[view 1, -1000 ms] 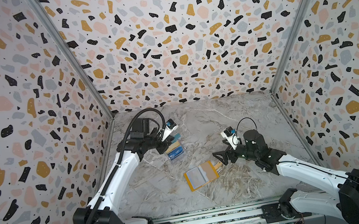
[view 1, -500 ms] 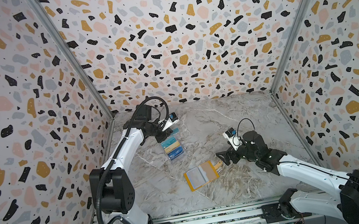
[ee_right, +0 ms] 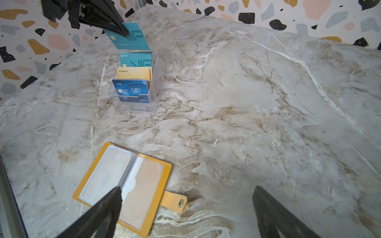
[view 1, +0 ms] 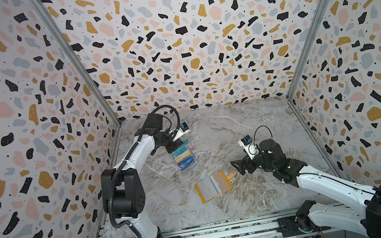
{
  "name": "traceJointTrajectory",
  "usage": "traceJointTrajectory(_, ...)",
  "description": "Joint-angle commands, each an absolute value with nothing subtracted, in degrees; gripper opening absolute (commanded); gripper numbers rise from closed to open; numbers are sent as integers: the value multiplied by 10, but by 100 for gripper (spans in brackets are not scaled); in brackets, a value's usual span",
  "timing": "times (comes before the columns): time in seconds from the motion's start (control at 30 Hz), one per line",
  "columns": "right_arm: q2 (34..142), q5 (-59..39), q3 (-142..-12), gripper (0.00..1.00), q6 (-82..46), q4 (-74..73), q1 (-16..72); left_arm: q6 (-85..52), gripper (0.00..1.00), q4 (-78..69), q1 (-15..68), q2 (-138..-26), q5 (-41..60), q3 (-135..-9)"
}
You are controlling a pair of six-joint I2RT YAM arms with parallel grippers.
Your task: Take the credit cards out of the card holder
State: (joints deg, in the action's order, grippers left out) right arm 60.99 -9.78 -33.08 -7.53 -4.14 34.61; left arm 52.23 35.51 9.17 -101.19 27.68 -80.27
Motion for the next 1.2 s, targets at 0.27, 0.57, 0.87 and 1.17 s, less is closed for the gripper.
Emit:
traceJointTrajectory(0.27, 598, -95, -349, 99, -81, -33, 349, 507, 0, 323, 79, -1026, 292, -774)
traceJointTrajectory(0.57, 597, -91, -347, 99, -79, -30, 348, 503, 0, 315, 73, -1041, 288, -767)
traceJointTrajectory(0.87, 605, -92, -347, 99, -80, -31, 348, 505, 0, 312, 67, -1051, 292, -762)
traceJointTrajectory(1.17, 613, -96, -347, 99, -81, -31, 348, 508, 0, 313, 65, -1057, 299, -756)
